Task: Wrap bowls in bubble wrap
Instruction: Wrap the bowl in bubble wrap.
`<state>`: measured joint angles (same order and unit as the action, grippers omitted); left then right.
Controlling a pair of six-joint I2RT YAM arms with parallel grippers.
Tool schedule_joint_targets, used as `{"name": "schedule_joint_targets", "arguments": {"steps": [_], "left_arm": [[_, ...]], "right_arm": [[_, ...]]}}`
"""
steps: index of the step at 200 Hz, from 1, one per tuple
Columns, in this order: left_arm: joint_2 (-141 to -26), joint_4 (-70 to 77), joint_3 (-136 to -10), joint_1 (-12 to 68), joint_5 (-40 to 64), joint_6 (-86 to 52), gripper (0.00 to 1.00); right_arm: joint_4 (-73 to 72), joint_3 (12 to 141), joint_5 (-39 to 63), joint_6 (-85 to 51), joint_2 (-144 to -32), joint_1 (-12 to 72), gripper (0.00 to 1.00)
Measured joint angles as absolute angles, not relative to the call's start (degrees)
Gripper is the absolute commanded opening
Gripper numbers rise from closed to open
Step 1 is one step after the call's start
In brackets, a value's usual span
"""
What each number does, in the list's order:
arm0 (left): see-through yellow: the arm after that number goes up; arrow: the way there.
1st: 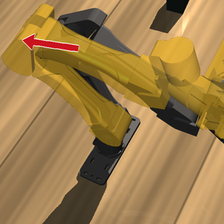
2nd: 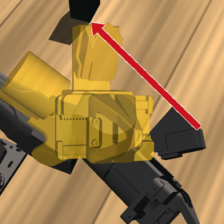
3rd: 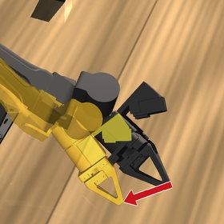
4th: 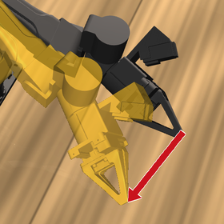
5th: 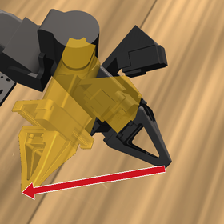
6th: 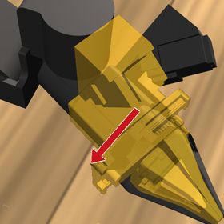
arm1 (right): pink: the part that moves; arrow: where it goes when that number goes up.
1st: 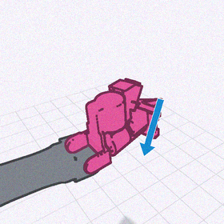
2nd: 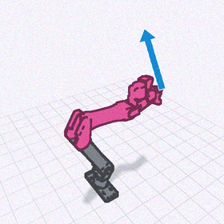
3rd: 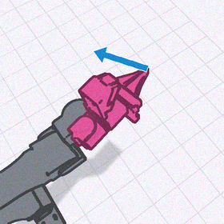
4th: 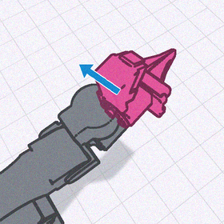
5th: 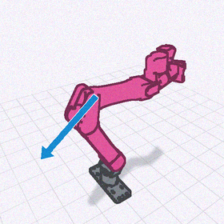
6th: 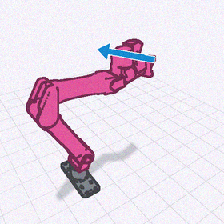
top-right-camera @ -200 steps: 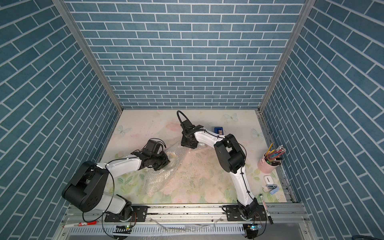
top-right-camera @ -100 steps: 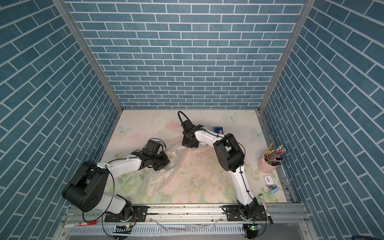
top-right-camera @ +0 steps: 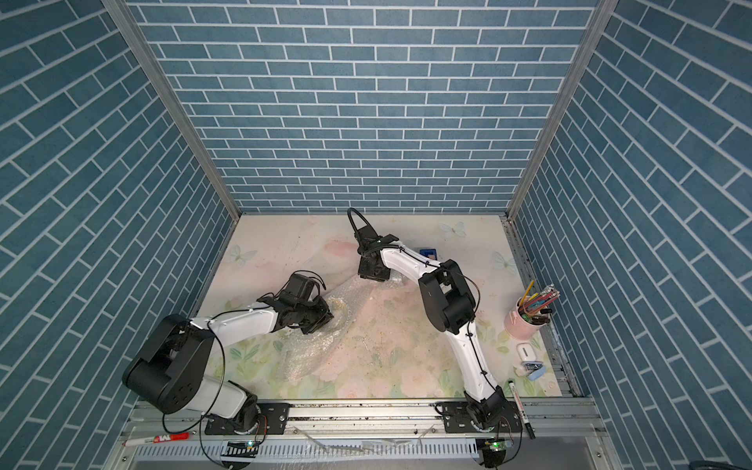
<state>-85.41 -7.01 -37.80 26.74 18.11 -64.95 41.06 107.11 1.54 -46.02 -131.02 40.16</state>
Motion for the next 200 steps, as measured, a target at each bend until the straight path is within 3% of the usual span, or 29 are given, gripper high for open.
{"name": "schedule_joint_targets", "arguments": {"steps": [22,47,63,98,131,165,200], "left_arm": [[-85.78,-7.14,-38.17,26.74,18.26,-64.93,0.12],[-86.06,-7.20,-38.35,26.74,18.33,-64.90,0.12],[-86.13,-7.18,-38.37,26.74,18.39,-64.90,0.12],[-86.32,-7.11,-38.46,26.70,18.59,-64.90,0.12],[-86.70,-6.76,-38.65,26.63,19.05,-64.93,0.12],[-86.91,-6.24,-38.65,26.57,19.38,-64.99,0.12],[-87.02,-5.41,-38.52,26.41,19.57,-65.45,0.12]], "right_arm": [[42.74,108.73,0.60,-46.00,-132.79,40.21,0.38],[42.59,108.71,0.67,-44.62,-133.10,40.03,0.09],[40.73,107.11,1.17,-44.56,-132.53,39.83,0.00],[33.32,97.95,4.01,-43.68,-126.96,39.81,0.00],[23.20,86.80,10.33,-43.38,-114.93,40.93,0.00],[12.67,79.96,15.97,-43.48,-103.20,46.87,0.00],[5.04,73.95,19.40,-45.56,-102.00,53.56,0.00]]}}
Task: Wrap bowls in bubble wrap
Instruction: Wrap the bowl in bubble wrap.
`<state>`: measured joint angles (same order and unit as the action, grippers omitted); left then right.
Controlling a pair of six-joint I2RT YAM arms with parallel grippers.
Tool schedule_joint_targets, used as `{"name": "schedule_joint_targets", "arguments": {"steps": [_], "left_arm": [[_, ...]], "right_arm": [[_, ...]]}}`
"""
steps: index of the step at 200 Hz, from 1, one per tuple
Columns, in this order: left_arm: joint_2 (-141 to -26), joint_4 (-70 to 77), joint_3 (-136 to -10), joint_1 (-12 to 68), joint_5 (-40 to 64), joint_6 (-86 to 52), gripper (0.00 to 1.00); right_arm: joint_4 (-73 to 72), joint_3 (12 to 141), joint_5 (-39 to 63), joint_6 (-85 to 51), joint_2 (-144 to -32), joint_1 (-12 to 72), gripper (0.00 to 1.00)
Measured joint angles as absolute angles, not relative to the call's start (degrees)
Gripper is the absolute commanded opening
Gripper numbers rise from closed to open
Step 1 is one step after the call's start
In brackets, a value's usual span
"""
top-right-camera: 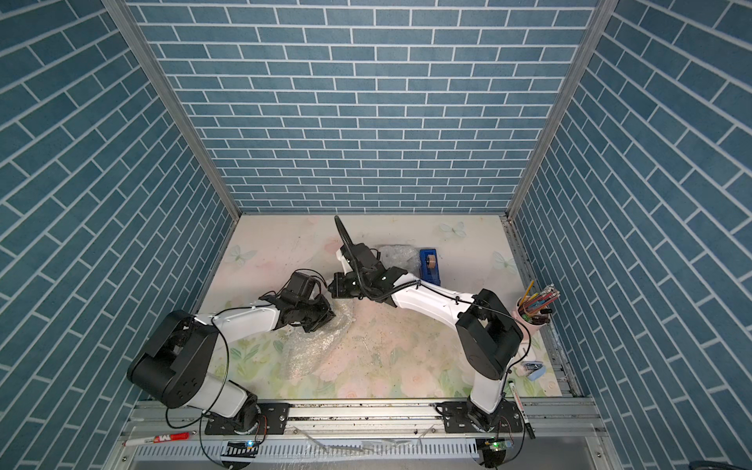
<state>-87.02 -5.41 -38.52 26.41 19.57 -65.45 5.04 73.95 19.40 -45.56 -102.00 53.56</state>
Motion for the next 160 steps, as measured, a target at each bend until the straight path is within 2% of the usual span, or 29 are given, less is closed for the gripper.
{"name": "schedule_joint_targets", "arguments": {"steps": [47,80,126,160], "left_arm": [[-85.45,-2.81,-36.42,26.09,19.70,-67.13,0.14],[-81.38,-3.03,-35.00,25.89,19.31,-68.29,0.25],[-71.48,-6.76,-34.76,24.58,17.43,-69.21,0.27],[-66.61,-12.19,-39.81,23.62,15.66,-68.62,0.28]], "right_arm": [[-0.71,70.72,20.25,-49.74,-106.30,54.19,0.00],[0.93,69.56,19.97,-50.13,-108.88,54.81,0.00],[3.53,69.36,19.62,-48.88,-108.86,54.76,0.00],[7.35,70.70,19.64,-46.22,-108.88,54.87,0.00]]}}
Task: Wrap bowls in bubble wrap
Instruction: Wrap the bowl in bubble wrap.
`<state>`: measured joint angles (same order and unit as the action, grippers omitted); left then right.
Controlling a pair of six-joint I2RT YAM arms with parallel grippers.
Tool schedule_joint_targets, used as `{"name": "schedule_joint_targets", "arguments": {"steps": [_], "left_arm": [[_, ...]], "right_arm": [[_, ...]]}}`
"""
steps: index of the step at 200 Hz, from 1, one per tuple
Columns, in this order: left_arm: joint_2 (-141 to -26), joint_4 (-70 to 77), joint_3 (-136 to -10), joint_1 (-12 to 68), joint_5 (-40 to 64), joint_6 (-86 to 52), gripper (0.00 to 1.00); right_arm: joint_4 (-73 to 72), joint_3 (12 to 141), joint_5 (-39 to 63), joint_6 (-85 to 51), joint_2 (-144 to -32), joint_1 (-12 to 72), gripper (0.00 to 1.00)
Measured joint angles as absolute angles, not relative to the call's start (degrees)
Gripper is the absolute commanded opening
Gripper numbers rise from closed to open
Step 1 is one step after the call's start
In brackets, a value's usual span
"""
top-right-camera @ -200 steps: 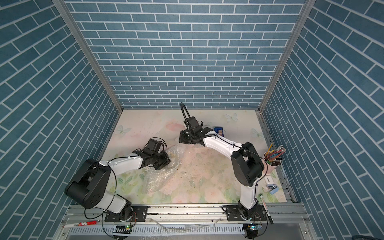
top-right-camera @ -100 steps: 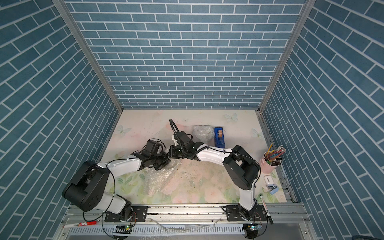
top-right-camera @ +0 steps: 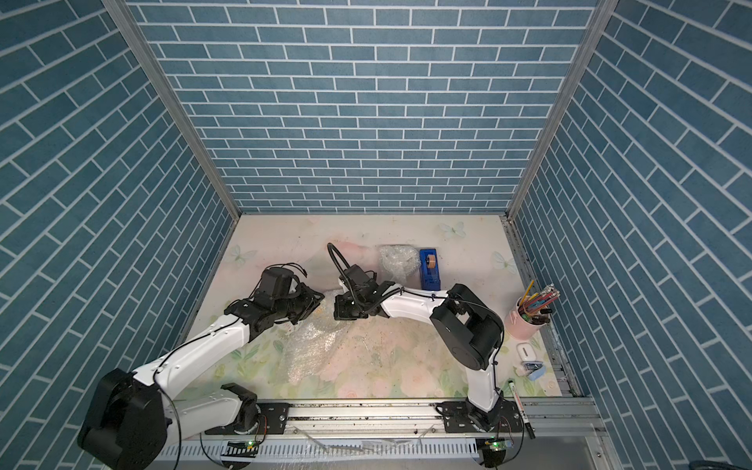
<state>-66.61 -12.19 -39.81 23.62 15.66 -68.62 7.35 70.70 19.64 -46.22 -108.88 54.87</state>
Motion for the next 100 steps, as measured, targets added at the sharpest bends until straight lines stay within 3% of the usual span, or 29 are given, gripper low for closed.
{"name": "schedule_joint_targets", "arguments": {"steps": [100], "left_arm": [[-77.60,-2.22,-38.79,24.14,22.70,-71.59,0.25]], "right_arm": [[10.70,73.25,20.18,-42.98,-111.20,54.96,0.00]]}}
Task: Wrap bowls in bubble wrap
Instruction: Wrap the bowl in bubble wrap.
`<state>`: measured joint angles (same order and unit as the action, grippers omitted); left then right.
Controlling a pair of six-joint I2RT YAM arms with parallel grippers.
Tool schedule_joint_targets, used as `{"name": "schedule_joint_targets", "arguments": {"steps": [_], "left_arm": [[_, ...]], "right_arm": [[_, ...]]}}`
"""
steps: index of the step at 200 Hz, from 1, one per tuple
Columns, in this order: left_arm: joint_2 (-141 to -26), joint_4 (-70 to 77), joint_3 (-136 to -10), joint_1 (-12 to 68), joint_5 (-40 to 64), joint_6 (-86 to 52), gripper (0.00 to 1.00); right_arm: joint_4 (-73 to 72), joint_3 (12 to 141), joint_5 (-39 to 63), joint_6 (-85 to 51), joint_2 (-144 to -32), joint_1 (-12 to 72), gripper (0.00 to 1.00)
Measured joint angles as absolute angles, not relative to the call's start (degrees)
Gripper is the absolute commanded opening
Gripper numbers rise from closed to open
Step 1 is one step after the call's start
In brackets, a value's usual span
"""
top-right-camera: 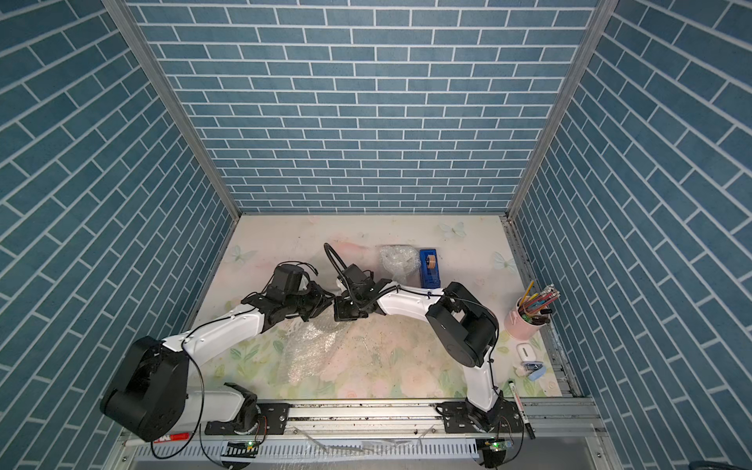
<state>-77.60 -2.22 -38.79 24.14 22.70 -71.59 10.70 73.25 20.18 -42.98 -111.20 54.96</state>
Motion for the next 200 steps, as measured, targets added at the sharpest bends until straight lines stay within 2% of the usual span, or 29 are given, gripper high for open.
{"name": "schedule_joint_targets", "arguments": {"steps": [22,32,44,67,103,131,174,187,200], "left_arm": [[-81.49,-0.51,-38.50,24.14,23.24,-70.94,0.20],[-83.55,-0.10,-38.50,24.12,23.29,-70.28,0.19],[-85.56,1.15,-37.87,24.05,23.40,-69.95,0.19],[-86.32,2.72,-36.10,23.99,23.57,-69.52,0.18],[-84.73,2.24,-35.53,23.97,23.00,-68.51,0.19],[-83.79,1.13,-35.53,23.97,22.24,-67.96,0.19],[-84.44,1.69,-35.53,23.97,22.37,-67.79,0.19],[-84.64,2.13,-35.53,23.97,22.57,-67.81,0.19],[-84.88,2.35,-35.53,23.92,22.72,-67.83,0.19]], "right_arm": [[10.72,73.25,20.10,-43.00,-111.20,54.96,0.00],[10.81,73.25,19.90,-43.00,-111.20,54.96,0.09],[11.33,73.25,19.38,-43.05,-111.07,54.96,0.26],[12.75,72.90,17.43,-43.11,-108.44,55.11,0.36],[20.10,72.47,8.29,-44.07,-99.22,55.20,0.42],[23.14,72.05,4.60,-46.94,-98.19,54.94,0.44],[18.70,67.99,9.91,-51.29,-104.09,55.13,0.41],[17.82,68.90,11.35,-51.92,-106.02,55.13,0.29],[18.35,70.83,11.99,-52.23,-107.18,55.11,0.11]]}}
